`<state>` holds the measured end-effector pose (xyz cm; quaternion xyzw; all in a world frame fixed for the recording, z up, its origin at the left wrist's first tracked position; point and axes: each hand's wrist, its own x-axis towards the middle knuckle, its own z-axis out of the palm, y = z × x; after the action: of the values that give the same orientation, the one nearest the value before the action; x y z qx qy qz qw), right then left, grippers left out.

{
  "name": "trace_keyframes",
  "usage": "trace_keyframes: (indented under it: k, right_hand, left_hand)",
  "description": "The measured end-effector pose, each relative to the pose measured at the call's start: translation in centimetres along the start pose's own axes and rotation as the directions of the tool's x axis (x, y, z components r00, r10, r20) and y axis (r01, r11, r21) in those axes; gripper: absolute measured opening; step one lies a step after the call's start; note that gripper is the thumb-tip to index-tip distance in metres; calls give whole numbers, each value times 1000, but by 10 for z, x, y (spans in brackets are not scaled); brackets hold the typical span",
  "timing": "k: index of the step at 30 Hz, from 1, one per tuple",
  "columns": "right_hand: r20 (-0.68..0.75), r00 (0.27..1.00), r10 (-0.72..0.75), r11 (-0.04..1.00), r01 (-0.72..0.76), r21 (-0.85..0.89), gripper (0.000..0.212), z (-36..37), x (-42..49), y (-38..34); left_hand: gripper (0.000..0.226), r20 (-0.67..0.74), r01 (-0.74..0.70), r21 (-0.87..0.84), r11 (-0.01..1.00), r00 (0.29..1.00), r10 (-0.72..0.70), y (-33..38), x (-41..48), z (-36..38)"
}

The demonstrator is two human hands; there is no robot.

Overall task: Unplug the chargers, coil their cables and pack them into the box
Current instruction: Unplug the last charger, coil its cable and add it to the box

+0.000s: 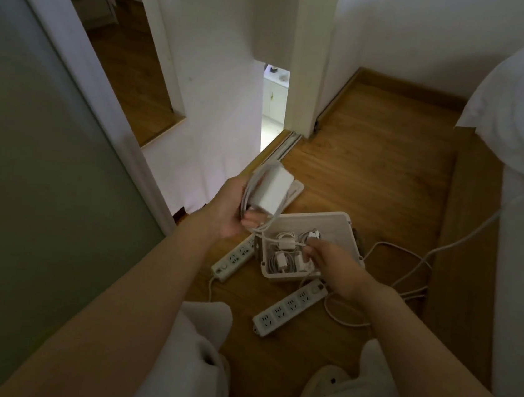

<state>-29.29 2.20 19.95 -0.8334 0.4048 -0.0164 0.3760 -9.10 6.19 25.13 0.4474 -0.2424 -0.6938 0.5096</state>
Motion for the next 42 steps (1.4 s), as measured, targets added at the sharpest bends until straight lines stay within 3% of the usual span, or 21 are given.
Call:
trace_keyframes:
  k: [3,6,8,11,15,22,29,34,38,42]
  right_hand:
    - [-68,996,51,999,-50,13,28,-11,-1,8]
    - [-140,988,65,997,-69,-28,28,-16,-2,10]
    - [-189,980,58,996,-68,-49,28,-16,-2,8]
    - [-240,971,-2,983,-42,-176,24,-16,-1,0]
    - [-297,953,-65,959,-23,-283,24,-15,-2,-10]
    - [-332,943,-16,993,-22,-112,29,-9,-8,-18]
    - [-381,923,57,995,-86,-57,29,1,-11,-32]
    - [-273,962,33,991,-66,-112,29,14,-14,-50]
    - [-201,976,-78,992,57,-108,20,26,-19,-61]
    - [-175,975,-134,990,123,-75,20,33,-15,-61]
  left_hand:
    - [35,16,50,420,906,998,-63,-4,-4,-6]
    - [36,12,113,647,754,987,-158,-7,-2,-8]
    - [39,-49,113,750,651,992,-116,-9,2,-6]
    - [31,-137,115,859,498,990,8,-15,8,-4]
    - [29,-131,97,951,294,987,98,-22,10,0]
    - [34,-123,91,989,112,937,327,-28,8,13]
    - [38,-201,110,968,223,876,438,-33,14,12]
    - [35,-430,142,811,568,803,414,-31,22,10]
    - [37,-601,60,524,850,733,319,-26,29,11]
    - [47,-616,-18,151,988,780,109,-20,32,16]
